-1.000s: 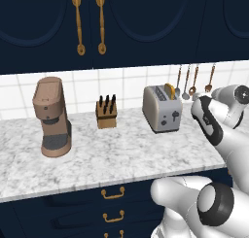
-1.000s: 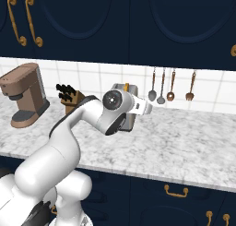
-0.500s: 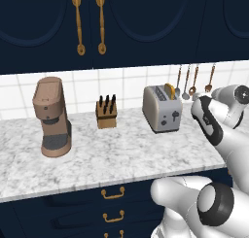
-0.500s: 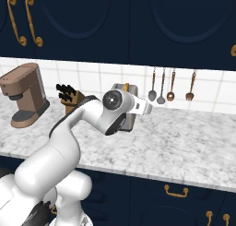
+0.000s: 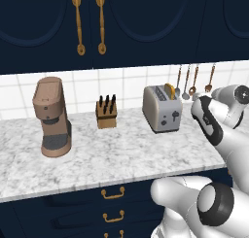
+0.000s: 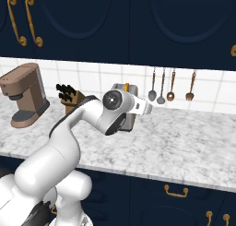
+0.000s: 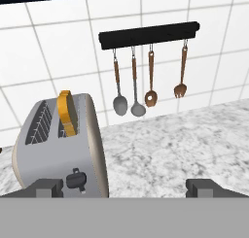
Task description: Start the toaster. Once the lever pops up, take the bread to the plate on the dining counter.
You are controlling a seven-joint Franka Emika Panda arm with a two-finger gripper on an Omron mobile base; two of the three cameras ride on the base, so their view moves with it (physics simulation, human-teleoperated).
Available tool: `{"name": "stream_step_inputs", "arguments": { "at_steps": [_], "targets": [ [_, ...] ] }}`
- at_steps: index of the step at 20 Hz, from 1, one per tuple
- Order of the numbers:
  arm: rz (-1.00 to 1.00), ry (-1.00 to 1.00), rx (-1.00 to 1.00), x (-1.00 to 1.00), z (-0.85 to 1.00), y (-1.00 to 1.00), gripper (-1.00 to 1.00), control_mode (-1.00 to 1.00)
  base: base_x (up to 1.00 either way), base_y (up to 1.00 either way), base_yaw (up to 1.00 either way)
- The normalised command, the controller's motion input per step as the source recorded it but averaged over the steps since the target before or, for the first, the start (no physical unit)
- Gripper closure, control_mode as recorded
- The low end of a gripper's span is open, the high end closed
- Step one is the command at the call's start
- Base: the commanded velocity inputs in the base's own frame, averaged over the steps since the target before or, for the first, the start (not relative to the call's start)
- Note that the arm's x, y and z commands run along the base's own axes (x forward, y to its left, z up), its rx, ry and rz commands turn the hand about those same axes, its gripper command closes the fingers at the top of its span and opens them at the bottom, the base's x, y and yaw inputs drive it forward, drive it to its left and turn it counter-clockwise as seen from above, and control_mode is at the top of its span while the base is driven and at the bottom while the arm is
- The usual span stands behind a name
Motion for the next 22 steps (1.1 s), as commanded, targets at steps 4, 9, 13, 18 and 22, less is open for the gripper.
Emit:
{"name": "stream_step_inputs", "arguments": {
  "at_steps": [4,9,13,18,22],
  "targets": [
    [0.0,0.0,0.0,0.0,0.0,0.0,-1.0,-1.0,0.0,0.0,0.0],
    [0.0,0.0,0.0,0.0,0.0,0.0,-1.0,-1.0,0.0,0.0,0.0],
    [0.0,0.0,0.0,0.0,0.0,0.0,-1.0,-1.0,0.0,0.0,0.0],
    [0.0,0.0,0.0,0.0,0.0,0.0,-1.0,-1.0,0.0,0.0,0.0],
    [0.0,0.0,0.0,0.0,0.0,0.0,-1.0,-1.0,0.0,0.0,0.0]
  ]
}}
